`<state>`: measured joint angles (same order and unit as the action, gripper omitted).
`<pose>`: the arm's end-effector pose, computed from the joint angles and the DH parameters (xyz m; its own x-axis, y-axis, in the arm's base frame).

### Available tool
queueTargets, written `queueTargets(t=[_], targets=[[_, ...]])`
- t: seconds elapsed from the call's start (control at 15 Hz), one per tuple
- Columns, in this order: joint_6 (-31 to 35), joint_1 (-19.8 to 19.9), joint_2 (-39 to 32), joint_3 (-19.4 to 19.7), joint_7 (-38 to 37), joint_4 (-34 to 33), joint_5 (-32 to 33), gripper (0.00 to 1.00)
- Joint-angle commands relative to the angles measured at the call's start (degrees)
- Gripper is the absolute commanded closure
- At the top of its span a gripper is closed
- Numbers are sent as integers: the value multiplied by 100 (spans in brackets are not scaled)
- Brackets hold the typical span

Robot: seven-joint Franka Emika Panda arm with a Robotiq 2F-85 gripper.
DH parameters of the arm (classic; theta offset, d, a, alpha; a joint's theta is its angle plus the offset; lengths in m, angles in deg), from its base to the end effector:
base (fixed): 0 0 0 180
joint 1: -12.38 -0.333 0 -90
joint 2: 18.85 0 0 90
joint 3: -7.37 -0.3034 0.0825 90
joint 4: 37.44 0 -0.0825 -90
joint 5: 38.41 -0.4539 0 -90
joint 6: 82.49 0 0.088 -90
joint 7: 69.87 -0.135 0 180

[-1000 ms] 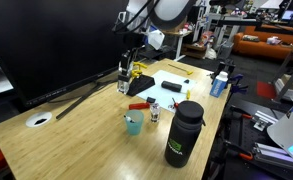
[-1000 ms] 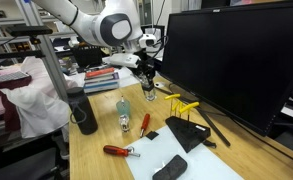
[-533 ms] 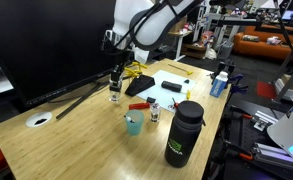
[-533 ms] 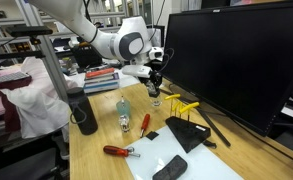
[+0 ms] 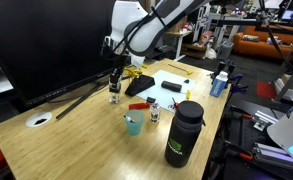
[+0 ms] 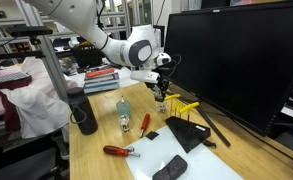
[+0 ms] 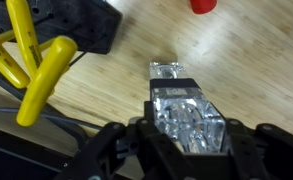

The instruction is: Take the glass bottle on the board and put it on the desk

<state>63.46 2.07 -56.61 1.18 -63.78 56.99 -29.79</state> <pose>0.7314 0.2096 0.1709 0.8591 0.4546 0.2351 0.4513 -0.8895 0.0712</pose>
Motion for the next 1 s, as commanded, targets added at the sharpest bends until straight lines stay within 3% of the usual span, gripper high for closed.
queueTargets(t=[0.0, 0.2, 0.27, 0.6, 0.93], targets=[[-179, -32, -62, 80, 35, -239, 56, 23], [-243, -21, -46, 85, 22, -312, 25, 3], [-234, -20, -33, 92, 10, -316, 24, 0], [-321, -10, 310, 159, -97, -85, 35, 0], [-344, 281, 1386, -8, -100, 1079, -392, 0]])
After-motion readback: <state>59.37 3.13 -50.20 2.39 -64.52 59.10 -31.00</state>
